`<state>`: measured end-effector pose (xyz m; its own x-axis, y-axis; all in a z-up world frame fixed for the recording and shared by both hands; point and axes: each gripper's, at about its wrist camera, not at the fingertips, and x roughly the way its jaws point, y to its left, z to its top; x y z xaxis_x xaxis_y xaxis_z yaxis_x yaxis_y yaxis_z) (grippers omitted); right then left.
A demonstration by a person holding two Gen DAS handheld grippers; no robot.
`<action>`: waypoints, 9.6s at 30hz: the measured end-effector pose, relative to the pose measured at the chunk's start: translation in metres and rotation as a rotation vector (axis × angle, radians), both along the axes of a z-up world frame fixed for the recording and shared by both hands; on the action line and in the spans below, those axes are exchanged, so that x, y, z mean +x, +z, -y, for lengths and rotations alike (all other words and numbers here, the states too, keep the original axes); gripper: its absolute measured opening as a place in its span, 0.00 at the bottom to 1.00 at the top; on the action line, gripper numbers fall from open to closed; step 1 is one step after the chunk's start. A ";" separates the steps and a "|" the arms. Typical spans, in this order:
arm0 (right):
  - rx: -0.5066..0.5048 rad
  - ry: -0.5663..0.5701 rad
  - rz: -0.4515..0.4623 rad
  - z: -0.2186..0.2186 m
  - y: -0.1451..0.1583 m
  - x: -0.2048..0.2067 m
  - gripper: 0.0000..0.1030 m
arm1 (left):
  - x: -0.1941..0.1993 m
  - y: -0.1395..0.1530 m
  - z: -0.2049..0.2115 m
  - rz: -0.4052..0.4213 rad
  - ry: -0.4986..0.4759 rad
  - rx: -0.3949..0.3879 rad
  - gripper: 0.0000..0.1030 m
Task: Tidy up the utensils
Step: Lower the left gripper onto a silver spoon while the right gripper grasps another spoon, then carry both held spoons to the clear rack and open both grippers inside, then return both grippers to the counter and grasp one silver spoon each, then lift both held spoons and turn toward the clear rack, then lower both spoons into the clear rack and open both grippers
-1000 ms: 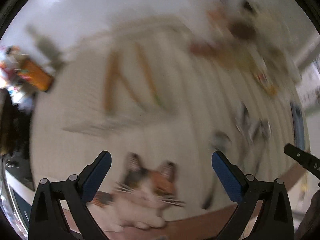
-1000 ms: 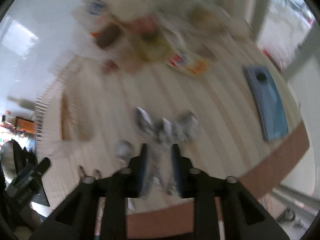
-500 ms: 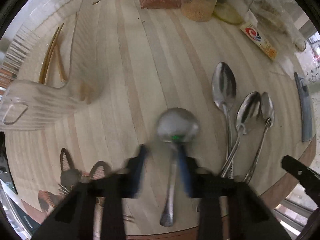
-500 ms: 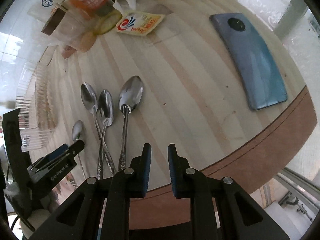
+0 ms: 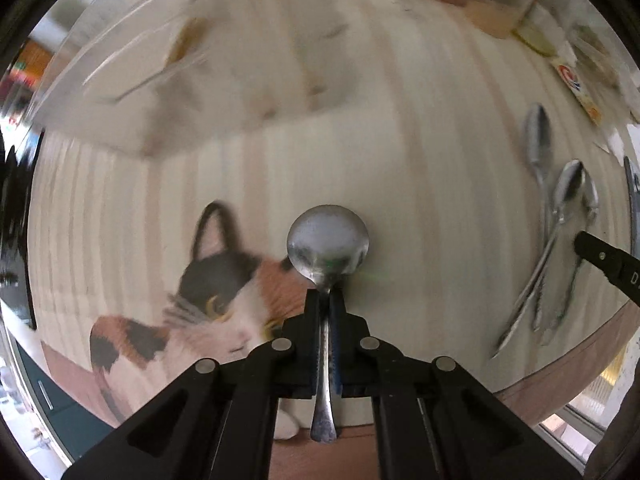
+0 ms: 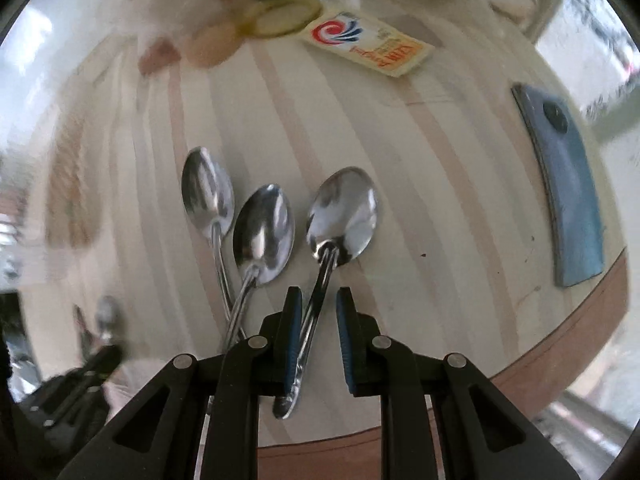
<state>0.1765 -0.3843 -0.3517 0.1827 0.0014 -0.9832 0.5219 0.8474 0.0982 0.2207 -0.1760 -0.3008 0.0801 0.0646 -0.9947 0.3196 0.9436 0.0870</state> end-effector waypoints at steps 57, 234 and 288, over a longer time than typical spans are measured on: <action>0.013 0.013 -0.003 -0.022 0.060 -0.086 0.02 | -0.023 0.110 -0.010 0.201 -0.124 -0.156 0.02; -0.015 0.270 -0.028 -0.143 0.015 -0.001 0.00 | -0.009 0.053 -0.068 0.098 0.030 -0.056 0.00; -0.033 0.262 0.026 -0.120 0.061 -0.041 0.07 | -0.020 0.087 -0.079 0.185 0.069 -0.109 0.03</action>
